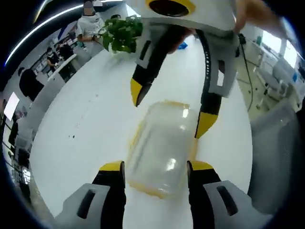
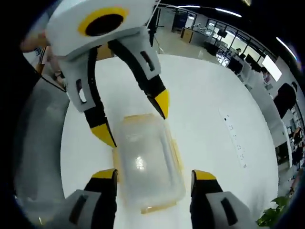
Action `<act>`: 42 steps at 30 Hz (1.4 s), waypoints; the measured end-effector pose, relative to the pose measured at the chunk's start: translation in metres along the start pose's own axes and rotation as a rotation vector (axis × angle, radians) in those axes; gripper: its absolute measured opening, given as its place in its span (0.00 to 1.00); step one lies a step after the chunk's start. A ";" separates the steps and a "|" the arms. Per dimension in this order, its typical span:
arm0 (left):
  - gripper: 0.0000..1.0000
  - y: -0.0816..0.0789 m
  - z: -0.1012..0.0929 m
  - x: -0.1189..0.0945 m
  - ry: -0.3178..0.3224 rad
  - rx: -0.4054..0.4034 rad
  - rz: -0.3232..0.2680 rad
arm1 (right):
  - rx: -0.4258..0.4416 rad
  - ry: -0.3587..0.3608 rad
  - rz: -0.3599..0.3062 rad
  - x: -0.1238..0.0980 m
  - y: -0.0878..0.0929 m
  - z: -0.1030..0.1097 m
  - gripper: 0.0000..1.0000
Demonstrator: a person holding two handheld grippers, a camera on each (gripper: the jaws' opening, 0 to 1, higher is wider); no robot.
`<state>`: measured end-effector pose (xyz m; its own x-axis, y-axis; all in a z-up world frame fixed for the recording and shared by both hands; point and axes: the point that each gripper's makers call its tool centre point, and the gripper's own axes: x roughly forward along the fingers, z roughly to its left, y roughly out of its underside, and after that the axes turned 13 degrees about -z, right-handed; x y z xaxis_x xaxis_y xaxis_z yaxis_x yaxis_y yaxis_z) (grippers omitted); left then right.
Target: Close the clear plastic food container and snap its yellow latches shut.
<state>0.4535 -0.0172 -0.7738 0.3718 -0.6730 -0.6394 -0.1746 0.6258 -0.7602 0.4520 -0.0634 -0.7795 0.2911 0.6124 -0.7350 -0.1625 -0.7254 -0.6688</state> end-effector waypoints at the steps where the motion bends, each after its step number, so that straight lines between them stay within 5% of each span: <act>1: 0.50 0.001 0.004 -0.003 -0.042 -0.019 0.005 | 0.017 0.024 -0.005 -0.001 0.000 -0.002 0.61; 6: 0.45 0.005 0.017 -0.011 -0.179 -0.107 0.007 | 0.119 0.153 -0.012 -0.006 0.005 -0.006 0.61; 10: 0.51 0.008 0.022 -0.014 -0.266 -0.181 -0.016 | 0.224 0.256 -0.055 -0.008 0.002 -0.006 0.63; 14: 0.50 0.014 0.029 -0.021 -0.366 -0.222 -0.010 | 0.248 0.364 -0.036 -0.010 0.009 -0.013 0.63; 18: 0.47 0.017 0.025 -0.021 -0.362 -0.254 -0.003 | 0.315 0.399 -0.090 -0.008 0.003 -0.016 0.63; 25: 0.49 0.019 0.026 -0.022 -0.356 -0.272 -0.016 | 0.296 0.372 -0.080 -0.007 0.004 -0.013 0.64; 30: 0.49 0.017 0.032 -0.023 -0.388 -0.270 -0.060 | 0.337 0.441 -0.207 -0.013 -0.002 -0.027 0.63; 38: 0.51 0.019 0.038 -0.023 -0.434 -0.355 -0.172 | 0.583 0.524 -0.402 -0.023 0.010 -0.037 0.63; 42: 0.51 0.016 0.041 -0.023 -0.464 -0.482 -0.275 | 0.702 0.570 -0.480 -0.027 0.024 -0.037 0.64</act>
<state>0.4798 0.0247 -0.7667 0.7903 -0.4775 -0.3840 -0.3618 0.1421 -0.9213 0.4754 -0.1094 -0.7716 0.8460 0.4165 -0.3328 -0.3730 0.0163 -0.9277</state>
